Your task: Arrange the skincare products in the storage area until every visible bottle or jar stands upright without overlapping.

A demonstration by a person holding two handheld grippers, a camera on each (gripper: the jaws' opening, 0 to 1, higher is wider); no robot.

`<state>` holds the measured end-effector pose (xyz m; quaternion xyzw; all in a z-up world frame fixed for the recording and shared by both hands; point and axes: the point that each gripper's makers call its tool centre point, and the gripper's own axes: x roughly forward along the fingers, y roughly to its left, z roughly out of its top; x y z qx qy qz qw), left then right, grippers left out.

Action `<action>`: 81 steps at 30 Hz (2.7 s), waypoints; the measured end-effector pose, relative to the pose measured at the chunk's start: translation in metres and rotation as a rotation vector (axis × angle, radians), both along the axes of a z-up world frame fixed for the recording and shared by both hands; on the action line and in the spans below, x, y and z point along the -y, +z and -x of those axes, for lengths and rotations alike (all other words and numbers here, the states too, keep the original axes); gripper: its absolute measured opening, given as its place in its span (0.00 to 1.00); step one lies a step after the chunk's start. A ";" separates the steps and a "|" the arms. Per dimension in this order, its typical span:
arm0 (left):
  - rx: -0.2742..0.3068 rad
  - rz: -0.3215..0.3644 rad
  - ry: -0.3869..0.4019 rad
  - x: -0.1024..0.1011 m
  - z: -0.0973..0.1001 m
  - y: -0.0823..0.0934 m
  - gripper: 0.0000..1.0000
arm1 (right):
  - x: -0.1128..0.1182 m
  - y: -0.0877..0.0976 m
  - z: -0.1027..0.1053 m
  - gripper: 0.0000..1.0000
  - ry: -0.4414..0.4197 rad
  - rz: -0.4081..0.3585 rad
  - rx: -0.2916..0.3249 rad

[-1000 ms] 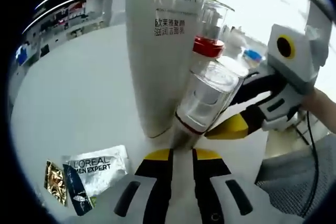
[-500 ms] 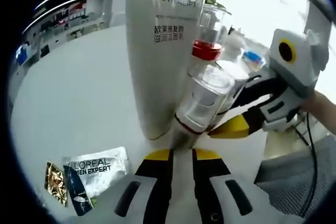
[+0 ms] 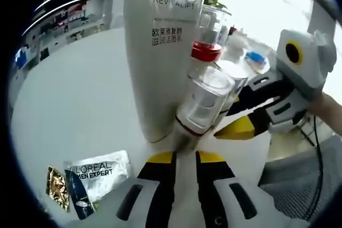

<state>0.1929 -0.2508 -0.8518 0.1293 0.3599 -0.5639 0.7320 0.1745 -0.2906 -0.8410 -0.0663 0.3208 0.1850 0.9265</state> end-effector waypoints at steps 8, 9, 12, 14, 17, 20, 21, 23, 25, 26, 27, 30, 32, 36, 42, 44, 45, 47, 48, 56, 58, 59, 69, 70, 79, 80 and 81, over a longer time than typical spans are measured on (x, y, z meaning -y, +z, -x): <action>0.011 -0.002 -0.001 0.000 -0.004 0.001 0.12 | 0.001 0.001 -0.007 0.15 0.013 0.001 0.002; 0.013 -0.002 0.000 0.000 -0.004 0.001 0.12 | 0.001 0.001 -0.007 0.15 0.015 0.002 0.003; 0.014 -0.004 0.005 0.000 -0.005 0.001 0.11 | 0.001 0.001 -0.008 0.15 0.020 0.004 0.006; 0.014 -0.004 0.013 0.000 -0.006 0.001 0.11 | 0.002 0.001 -0.009 0.15 0.025 0.006 0.006; 0.012 -0.004 0.024 0.001 -0.005 0.001 0.11 | 0.003 0.001 -0.010 0.15 0.034 0.013 0.004; 0.009 -0.004 0.041 0.001 -0.005 0.000 0.12 | 0.003 0.001 -0.010 0.15 0.038 0.012 0.004; 0.009 -0.004 0.046 0.001 -0.005 0.000 0.12 | 0.004 0.001 -0.010 0.15 0.038 0.012 0.004; 0.003 -0.001 0.064 0.002 -0.005 0.000 0.12 | 0.004 0.000 -0.009 0.14 0.035 0.013 0.002; -0.003 0.003 0.077 0.003 -0.006 -0.001 0.13 | 0.005 0.000 -0.008 0.14 0.032 0.015 0.002; 0.000 0.004 0.075 0.003 -0.005 -0.001 0.13 | 0.005 0.000 -0.007 0.14 0.031 0.015 0.002; -0.001 0.004 0.078 0.004 -0.005 -0.001 0.13 | 0.005 0.000 -0.007 0.14 0.030 0.011 0.001; 0.001 0.005 0.074 0.004 -0.005 -0.001 0.13 | 0.005 0.001 -0.006 0.14 0.030 0.011 0.004; 0.004 0.002 0.065 0.004 -0.004 -0.001 0.14 | 0.004 0.002 -0.006 0.15 0.030 0.008 0.006; 0.010 -0.002 0.061 0.000 -0.005 0.001 0.15 | 0.003 0.003 -0.004 0.17 0.027 0.008 0.012; 0.004 0.016 0.056 -0.003 -0.003 0.012 0.18 | 0.000 0.012 0.003 0.20 0.016 -0.002 0.025; 0.011 0.025 0.058 -0.005 -0.003 0.016 0.19 | -0.002 0.017 0.004 0.22 0.012 -0.002 0.034; 0.019 0.028 0.062 -0.006 -0.004 0.019 0.21 | -0.002 0.019 0.005 0.23 0.011 0.000 0.036; 0.040 0.027 0.063 -0.009 -0.006 0.022 0.25 | -0.003 0.022 0.007 0.25 0.009 0.002 0.040; 0.039 0.027 0.060 -0.010 -0.005 0.023 0.25 | -0.004 0.024 0.008 0.26 0.008 0.002 0.042; 0.061 0.029 0.035 -0.024 0.000 0.037 0.33 | -0.012 0.042 0.017 0.34 -0.006 0.010 0.058; 0.069 0.028 0.032 -0.028 0.001 0.040 0.36 | -0.013 0.048 0.019 0.37 -0.014 0.010 0.067; 0.070 0.028 0.033 -0.029 0.001 0.041 0.36 | -0.015 0.051 0.020 0.38 -0.019 0.006 0.070; 0.081 0.080 0.035 -0.052 0.008 0.069 0.45 | -0.026 0.073 0.026 0.50 -0.049 0.013 0.103; 0.086 0.079 0.035 -0.054 0.007 0.070 0.46 | -0.028 0.076 0.027 0.52 -0.054 0.014 0.108; 0.112 0.065 0.029 -0.083 0.006 0.079 0.56 | -0.048 0.087 0.031 0.61 -0.069 0.014 0.111; 0.112 0.066 0.027 -0.087 0.006 0.080 0.56 | -0.050 0.088 0.031 0.63 -0.070 0.019 0.111; 0.113 0.065 0.028 -0.089 0.006 0.080 0.57 | -0.050 0.089 0.030 0.64 -0.074 0.029 0.116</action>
